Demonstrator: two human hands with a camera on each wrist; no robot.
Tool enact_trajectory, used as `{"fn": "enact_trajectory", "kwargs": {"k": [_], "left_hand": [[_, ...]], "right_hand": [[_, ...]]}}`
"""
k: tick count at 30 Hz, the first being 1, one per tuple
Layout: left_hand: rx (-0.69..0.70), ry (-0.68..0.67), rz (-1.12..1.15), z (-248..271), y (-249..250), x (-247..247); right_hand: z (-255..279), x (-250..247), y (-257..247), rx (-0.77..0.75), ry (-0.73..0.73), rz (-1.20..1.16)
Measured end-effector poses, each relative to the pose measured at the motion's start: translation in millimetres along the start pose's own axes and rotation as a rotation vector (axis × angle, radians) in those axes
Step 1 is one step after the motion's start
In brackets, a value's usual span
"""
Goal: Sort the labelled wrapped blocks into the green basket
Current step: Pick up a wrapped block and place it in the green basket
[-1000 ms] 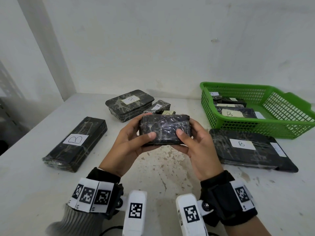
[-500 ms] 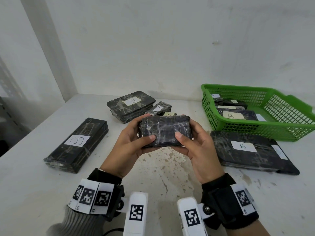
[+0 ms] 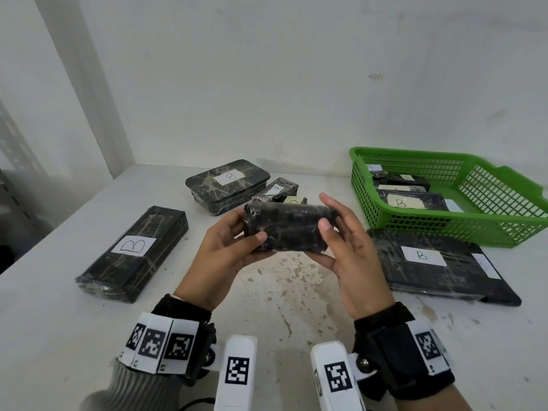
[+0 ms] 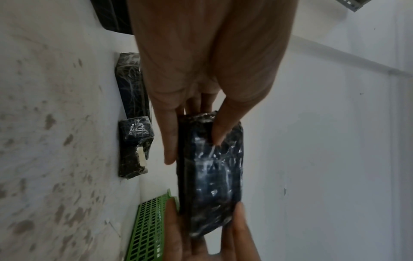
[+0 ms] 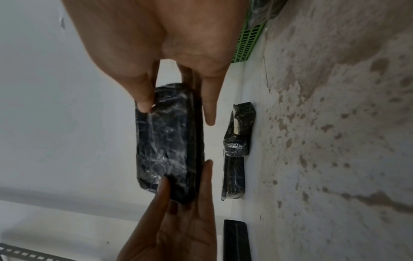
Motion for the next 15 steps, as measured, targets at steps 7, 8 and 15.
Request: {"fn": "enact_trajectory", "kwargs": {"k": [7,8,15], "left_hand": [[0.073,-0.083,-0.029,2.1,2.0,5.7],[0.086,-0.095,-0.044,2.3,2.4,7.1],[-0.054,-0.102,-0.060,5.9,-5.0,13.9]], "right_hand": [[-4.4,2.0,17.5,0.217,-0.009,-0.012],[-4.5,2.8,18.2,0.218,-0.012,-0.009],[-3.4,6.0,10.4,0.054,0.010,-0.016]]}}
Point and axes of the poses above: each hand's wrist, its own z-axis away from the middle knuckle, its own x-axis out of the palm, y = z × x, the point moved 6 cm from there along -z, towards the middle knuckle, and after that the axes turned 12 degrees about x, right-handed, at the moved point
